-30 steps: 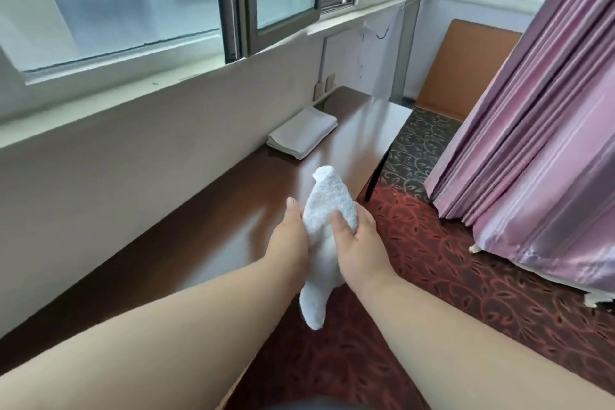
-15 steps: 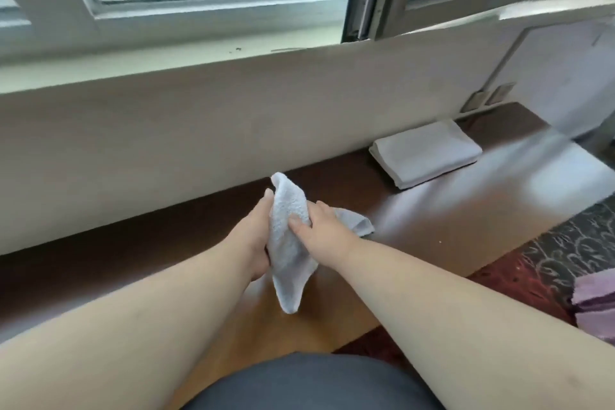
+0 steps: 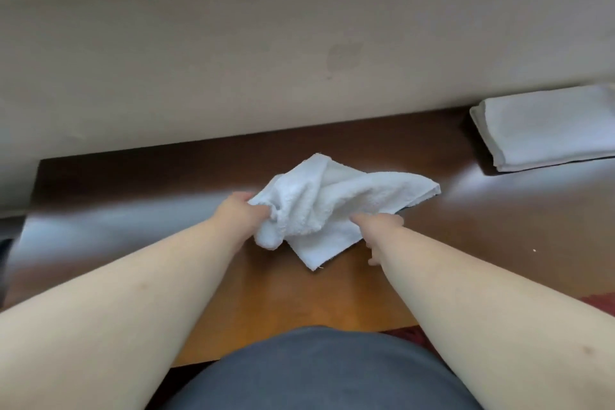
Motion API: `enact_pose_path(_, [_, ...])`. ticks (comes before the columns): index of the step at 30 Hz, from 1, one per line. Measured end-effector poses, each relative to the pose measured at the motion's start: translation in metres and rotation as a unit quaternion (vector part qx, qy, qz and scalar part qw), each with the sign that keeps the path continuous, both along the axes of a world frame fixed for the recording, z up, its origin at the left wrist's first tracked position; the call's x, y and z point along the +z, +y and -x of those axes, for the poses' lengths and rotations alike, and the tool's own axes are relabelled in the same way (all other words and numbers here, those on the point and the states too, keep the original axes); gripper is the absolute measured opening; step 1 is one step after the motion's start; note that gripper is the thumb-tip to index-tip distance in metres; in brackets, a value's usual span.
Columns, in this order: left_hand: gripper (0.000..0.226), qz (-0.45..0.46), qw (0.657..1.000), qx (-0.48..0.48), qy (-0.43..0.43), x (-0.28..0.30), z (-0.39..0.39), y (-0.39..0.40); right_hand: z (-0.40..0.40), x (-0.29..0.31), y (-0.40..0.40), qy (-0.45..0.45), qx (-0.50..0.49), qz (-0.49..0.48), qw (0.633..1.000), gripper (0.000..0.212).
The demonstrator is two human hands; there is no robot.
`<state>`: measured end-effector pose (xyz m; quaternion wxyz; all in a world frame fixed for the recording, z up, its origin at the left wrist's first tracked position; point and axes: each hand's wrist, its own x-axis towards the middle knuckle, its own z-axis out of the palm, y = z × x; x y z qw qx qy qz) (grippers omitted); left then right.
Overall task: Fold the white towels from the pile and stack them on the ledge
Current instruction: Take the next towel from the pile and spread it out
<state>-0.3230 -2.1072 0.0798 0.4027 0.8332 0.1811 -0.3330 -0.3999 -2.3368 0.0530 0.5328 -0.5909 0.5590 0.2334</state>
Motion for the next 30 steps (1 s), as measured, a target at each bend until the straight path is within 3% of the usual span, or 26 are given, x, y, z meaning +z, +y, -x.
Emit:
enact_pose_path(2, [0.032, -0.037, 0.998, -0.046, 0.030, 0.005, -0.008, 0.004, -0.002, -0.006, 0.009, 0.009, -0.064, -0.058, 0.996, 0.069])
enact_pose_path(4, [0.034, -0.046, 0.995, -0.087, 0.024, 0.006, -0.018, 0.006, 0.000, -0.010, 0.022, -0.007, -0.106, -0.097, 0.990, 0.053])
enact_pose_path(9, [0.019, 0.014, 0.993, -0.104, -0.054, 0.011, -0.048, 0.003, 0.012, -0.008, 0.040, -0.082, -0.231, -0.077, 0.966, 0.031])
enact_pose_path(13, [0.033, 0.167, 0.984, 0.026, -0.050, 0.016, -0.078, -0.003, 0.025, 0.011, 0.036, -0.181, -0.407, -0.053, 0.894, 0.027])
enact_pose_path(15, [0.036, 0.285, 0.950, 0.125, -0.001, 0.018, -0.097, -0.007, 0.034, 0.018, 0.031, -0.231, -0.472, -0.064, 0.848, 0.026])
enact_pose_path(17, [0.030, 0.383, 0.900, 0.206, 0.033, 0.021, -0.114, -0.007, 0.044, 0.027, 0.033, -0.281, -0.486, -0.140, 0.816, 0.027])
enact_pose_path(19, [0.036, 0.417, 0.877, 0.234, 0.044, 0.020, -0.120, -0.006, 0.052, 0.035, 0.043, -0.295, -0.419, -0.222, 0.829, 0.037])
enact_pose_path(21, [0.042, 0.364, 0.911, 0.192, 0.028, 0.013, -0.115, -0.002, 0.058, 0.038, 0.058, -0.269, -0.333, -0.245, 0.870, 0.038])
enact_pose_path(24, [0.042, 0.165, 0.985, 0.009, -0.046, 0.000, -0.102, 0.016, 0.059, 0.039, 0.078, -0.233, -0.271, -0.237, 0.903, 0.031])
enact_pose_path(25, [0.044, 0.085, 0.990, -0.090, -0.065, -0.004, -0.100, 0.024, 0.058, 0.040, 0.080, -0.229, -0.267, -0.219, 0.910, 0.030])
enact_pose_path(27, [0.041, -0.076, 0.970, -0.221, -0.075, -0.004, -0.100, 0.040, 0.055, 0.040, 0.081, -0.231, -0.284, -0.163, 0.916, 0.031])
enact_pose_path(30, [0.032, -0.192, 0.935, -0.278, -0.110, 0.007, -0.103, 0.059, 0.053, 0.041, 0.069, -0.269, -0.395, -0.107, 0.872, 0.032])
